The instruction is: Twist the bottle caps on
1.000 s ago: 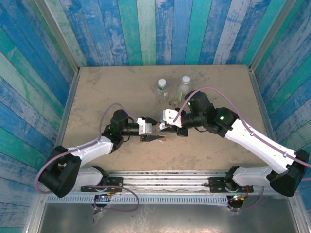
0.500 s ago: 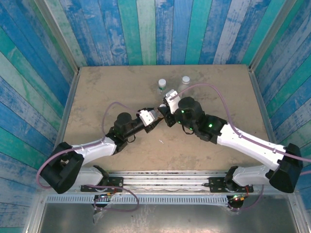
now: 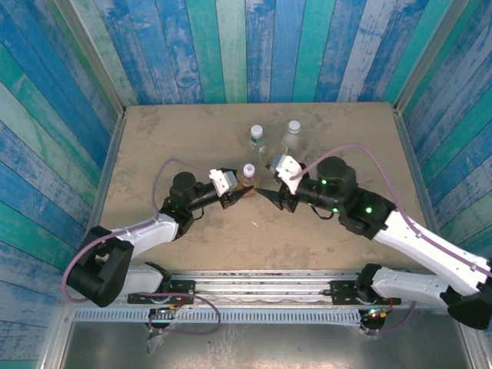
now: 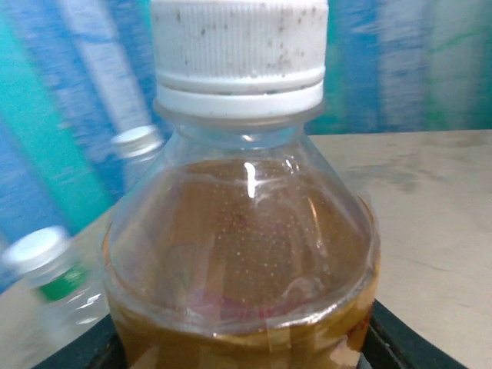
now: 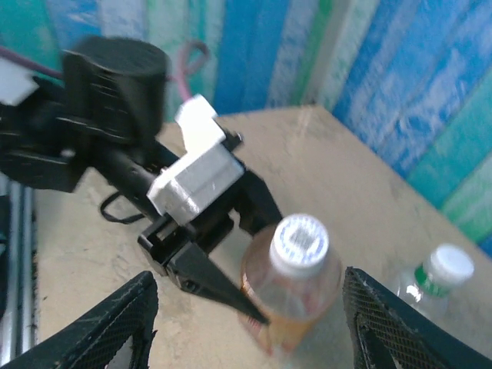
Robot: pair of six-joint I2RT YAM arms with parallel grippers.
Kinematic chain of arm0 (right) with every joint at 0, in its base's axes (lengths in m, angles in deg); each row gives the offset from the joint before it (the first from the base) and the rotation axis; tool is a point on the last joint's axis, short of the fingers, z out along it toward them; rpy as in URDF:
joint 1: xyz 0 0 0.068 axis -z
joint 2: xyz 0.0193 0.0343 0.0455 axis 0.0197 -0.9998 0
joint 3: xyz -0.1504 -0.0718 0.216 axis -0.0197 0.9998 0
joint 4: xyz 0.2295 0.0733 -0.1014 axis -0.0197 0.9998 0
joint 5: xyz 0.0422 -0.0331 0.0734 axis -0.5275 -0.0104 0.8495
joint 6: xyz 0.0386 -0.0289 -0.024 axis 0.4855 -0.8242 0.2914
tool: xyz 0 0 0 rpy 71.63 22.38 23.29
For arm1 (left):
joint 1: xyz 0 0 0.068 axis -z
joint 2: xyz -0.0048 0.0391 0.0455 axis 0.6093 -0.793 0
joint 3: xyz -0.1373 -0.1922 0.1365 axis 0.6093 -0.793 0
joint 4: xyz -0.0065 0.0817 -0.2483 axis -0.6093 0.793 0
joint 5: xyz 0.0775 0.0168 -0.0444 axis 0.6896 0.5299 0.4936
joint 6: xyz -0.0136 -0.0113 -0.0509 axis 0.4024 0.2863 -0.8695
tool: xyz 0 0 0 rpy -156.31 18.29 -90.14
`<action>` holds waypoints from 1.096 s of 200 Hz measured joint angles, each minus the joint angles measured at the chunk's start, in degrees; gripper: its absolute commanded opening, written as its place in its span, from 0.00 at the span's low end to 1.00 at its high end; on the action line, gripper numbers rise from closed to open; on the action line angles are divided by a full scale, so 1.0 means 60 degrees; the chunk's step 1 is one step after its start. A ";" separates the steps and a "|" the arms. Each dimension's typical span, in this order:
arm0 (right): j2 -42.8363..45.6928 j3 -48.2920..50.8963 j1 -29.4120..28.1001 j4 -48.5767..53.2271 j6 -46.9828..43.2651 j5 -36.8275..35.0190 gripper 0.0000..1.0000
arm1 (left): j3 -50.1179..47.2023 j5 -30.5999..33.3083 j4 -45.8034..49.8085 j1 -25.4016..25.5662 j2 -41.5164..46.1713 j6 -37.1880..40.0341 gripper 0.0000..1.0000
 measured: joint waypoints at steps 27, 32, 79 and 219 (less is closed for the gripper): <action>0.0087 -0.0229 0.0171 0.0452 -0.0936 0.1137 0.59 | 0.0011 -0.1723 0.0419 0.0015 0.0117 0.0328 0.54; 0.0000 -0.0302 0.0175 0.0557 -0.1082 0.1300 0.58 | 0.0018 -0.1963 0.0506 0.0015 0.0142 0.0382 0.54; -0.1024 -0.0823 0.0175 0.1413 -0.1814 0.2208 0.49 | 0.0069 -0.3140 0.0954 0.0015 0.0324 0.0696 0.54; -0.1982 -0.1202 0.0364 0.1497 -0.1548 0.2248 0.01 | 0.0106 -0.2922 0.0911 0.0066 0.0488 0.0583 0.54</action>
